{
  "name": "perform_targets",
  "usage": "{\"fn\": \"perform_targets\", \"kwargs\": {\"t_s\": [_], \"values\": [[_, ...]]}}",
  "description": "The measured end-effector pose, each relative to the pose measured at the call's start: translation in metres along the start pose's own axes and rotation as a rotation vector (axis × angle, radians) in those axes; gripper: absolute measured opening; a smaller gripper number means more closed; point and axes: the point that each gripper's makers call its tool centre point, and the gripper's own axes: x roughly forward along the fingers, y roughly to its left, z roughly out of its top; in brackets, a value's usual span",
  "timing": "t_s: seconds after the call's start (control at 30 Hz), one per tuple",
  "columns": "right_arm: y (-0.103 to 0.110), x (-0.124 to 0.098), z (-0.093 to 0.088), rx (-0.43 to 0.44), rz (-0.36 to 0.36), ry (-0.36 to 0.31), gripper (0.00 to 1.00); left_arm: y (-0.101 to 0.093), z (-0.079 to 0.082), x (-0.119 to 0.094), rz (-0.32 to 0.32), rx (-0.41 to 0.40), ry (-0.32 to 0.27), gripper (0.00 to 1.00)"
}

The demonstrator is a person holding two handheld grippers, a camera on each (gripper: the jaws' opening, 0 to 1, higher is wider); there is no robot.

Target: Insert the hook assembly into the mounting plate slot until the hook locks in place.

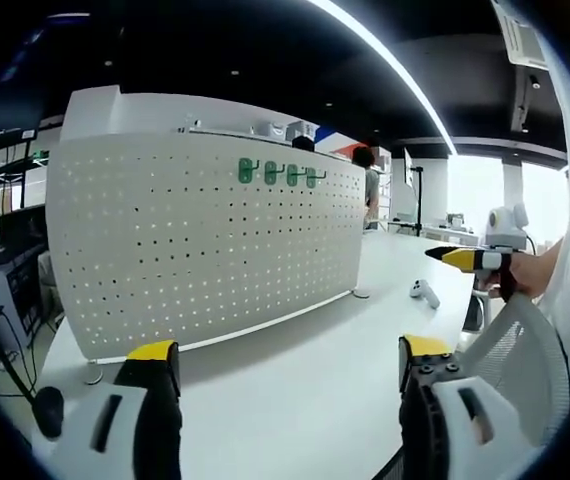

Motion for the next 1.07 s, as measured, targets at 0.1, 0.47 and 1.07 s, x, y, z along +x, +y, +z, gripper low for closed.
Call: {"fn": "perform_targets", "kwargs": {"t_s": [0.1,0.47,1.07], "values": [[-0.0007,-0.0003,-0.0007,0.002,-0.001,0.002,0.71,-0.0008,-0.0003,-0.0001,-0.002,0.002,0.002,0.92],[-0.0007,0.0,-0.0006,0.002,-0.003,0.001,0.7,-0.0003,-0.0012,-0.0004,-0.001,0.003,0.003,0.92],[-0.001,-0.0003,-0.0009,0.004,-0.006,0.002,0.69,0.0008,-0.0029,-0.0004,0.001,0.004,0.007,0.92]]}}
